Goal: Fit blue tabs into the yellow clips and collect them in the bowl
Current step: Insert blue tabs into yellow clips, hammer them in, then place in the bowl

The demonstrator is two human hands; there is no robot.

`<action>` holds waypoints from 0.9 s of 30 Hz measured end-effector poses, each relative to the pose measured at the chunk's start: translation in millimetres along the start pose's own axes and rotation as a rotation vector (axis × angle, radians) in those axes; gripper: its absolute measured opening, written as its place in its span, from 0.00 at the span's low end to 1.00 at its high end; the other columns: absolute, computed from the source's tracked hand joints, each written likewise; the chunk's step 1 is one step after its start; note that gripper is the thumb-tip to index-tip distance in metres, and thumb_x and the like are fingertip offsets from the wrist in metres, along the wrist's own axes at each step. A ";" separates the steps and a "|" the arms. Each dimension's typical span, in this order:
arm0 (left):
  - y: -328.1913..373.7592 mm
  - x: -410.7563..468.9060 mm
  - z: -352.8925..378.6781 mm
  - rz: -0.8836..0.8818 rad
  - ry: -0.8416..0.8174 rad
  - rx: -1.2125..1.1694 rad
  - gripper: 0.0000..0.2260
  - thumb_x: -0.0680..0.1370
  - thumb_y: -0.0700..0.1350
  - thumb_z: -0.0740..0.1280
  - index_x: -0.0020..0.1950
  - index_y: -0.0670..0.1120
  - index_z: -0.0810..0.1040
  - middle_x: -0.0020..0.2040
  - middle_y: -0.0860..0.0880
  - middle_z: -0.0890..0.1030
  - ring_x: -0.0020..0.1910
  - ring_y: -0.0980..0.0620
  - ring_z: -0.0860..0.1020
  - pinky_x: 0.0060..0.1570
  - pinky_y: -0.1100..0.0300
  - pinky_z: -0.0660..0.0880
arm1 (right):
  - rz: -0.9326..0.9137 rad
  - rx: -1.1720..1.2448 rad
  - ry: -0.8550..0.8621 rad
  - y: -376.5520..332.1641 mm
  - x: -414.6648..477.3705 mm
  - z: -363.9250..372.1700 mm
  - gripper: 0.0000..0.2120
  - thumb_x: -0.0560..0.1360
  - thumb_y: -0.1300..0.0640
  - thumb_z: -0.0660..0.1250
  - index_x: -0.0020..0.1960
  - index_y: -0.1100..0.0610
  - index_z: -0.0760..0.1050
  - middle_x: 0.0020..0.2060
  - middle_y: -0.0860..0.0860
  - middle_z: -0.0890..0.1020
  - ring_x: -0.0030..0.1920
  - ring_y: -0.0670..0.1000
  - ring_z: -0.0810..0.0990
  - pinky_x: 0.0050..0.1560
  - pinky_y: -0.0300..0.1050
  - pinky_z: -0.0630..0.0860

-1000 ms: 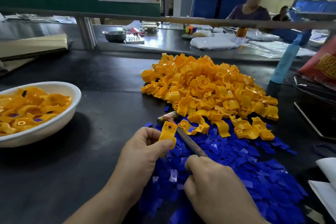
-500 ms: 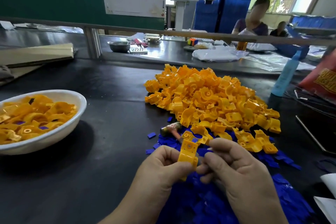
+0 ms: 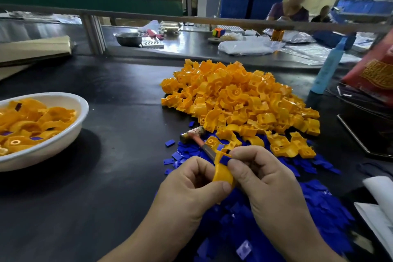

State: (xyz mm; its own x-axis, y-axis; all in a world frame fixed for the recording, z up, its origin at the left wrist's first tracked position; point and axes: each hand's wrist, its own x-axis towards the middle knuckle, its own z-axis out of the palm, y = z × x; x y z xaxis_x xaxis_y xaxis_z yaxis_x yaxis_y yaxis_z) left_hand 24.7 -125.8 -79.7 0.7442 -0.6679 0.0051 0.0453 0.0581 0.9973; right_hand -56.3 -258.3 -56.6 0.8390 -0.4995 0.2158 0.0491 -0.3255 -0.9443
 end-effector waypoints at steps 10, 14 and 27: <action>-0.9 2.4 -0.6 -0.029 0.056 -0.063 0.12 0.67 0.60 0.74 0.46 0.56 0.83 0.45 0.46 0.86 0.44 0.49 0.84 0.42 0.59 0.79 | 0.022 0.201 -0.085 -1.3 2.3 -3.4 0.11 0.63 0.47 0.69 0.45 0.42 0.81 0.43 0.46 0.83 0.44 0.48 0.83 0.42 0.40 0.81; -1.5 3.3 -6.4 -0.028 0.009 0.000 0.16 0.67 0.60 0.69 0.51 0.57 0.84 0.48 0.49 0.86 0.46 0.51 0.84 0.43 0.60 0.79 | 0.005 0.139 -0.124 -1.9 1.2 -4.0 0.10 0.63 0.46 0.68 0.44 0.41 0.81 0.43 0.45 0.83 0.45 0.47 0.82 0.43 0.41 0.81; -0.9 10.8 -17.7 -0.077 0.106 -0.093 0.13 0.68 0.56 0.75 0.50 0.53 0.85 0.44 0.44 0.86 0.42 0.47 0.84 0.39 0.52 0.80 | -0.299 -0.472 -0.008 5.5 2.9 -5.1 0.11 0.70 0.38 0.60 0.49 0.38 0.74 0.46 0.38 0.77 0.48 0.42 0.76 0.41 0.35 0.76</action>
State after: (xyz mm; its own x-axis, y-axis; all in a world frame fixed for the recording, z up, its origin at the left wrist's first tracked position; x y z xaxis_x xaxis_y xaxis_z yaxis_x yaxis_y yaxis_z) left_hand 44.5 -119.9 -81.9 0.8021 -0.5913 -0.0836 0.1624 0.0814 0.9834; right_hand -56.4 -265.6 -59.8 0.8298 -0.3245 0.4539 0.0392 -0.7776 -0.6276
